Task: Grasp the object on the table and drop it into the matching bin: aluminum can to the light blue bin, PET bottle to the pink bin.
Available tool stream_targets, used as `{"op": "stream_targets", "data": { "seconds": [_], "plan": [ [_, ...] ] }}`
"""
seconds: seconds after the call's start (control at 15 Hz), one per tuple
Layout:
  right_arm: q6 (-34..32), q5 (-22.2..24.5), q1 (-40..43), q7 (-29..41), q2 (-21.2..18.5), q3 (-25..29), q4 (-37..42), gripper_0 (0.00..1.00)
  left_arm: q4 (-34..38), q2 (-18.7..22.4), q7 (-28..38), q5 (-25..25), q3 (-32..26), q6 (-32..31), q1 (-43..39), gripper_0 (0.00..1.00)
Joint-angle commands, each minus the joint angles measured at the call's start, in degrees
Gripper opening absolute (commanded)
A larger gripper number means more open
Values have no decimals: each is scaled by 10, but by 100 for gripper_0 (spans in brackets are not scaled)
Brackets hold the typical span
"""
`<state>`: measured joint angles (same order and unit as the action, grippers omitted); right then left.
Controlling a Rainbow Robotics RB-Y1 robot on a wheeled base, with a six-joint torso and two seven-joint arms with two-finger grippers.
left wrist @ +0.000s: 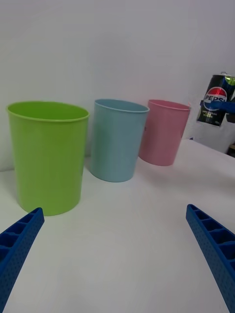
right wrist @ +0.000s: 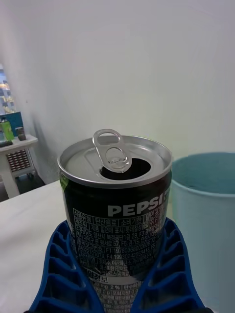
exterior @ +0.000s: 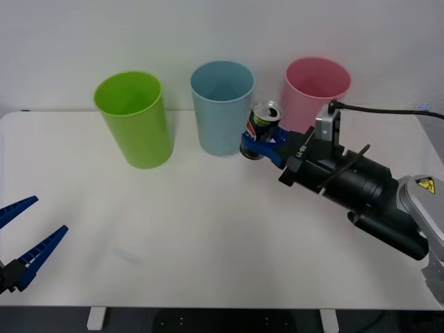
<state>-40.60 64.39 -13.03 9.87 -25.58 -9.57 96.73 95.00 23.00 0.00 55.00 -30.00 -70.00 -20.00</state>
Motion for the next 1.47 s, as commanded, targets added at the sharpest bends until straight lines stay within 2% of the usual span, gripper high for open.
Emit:
{"op": "stream_targets", "data": {
  "seconds": [0.07,0.4,0.93,1.47],
  "plan": [
    [21,31,-39,44,0,4,1,0,0,0,0,0,0,0,0,100],
    [45,64,-110,61,7,3,-37,0,0,0,0,0,0,0,0,100],
    [66,112,-304,52,55,3,-269,0,0,0,0,0,0,0,0,100],
    [134,122,-423,30,113,3,-460,0,0,0,0,0,0,0,0,100]
  ]
}}
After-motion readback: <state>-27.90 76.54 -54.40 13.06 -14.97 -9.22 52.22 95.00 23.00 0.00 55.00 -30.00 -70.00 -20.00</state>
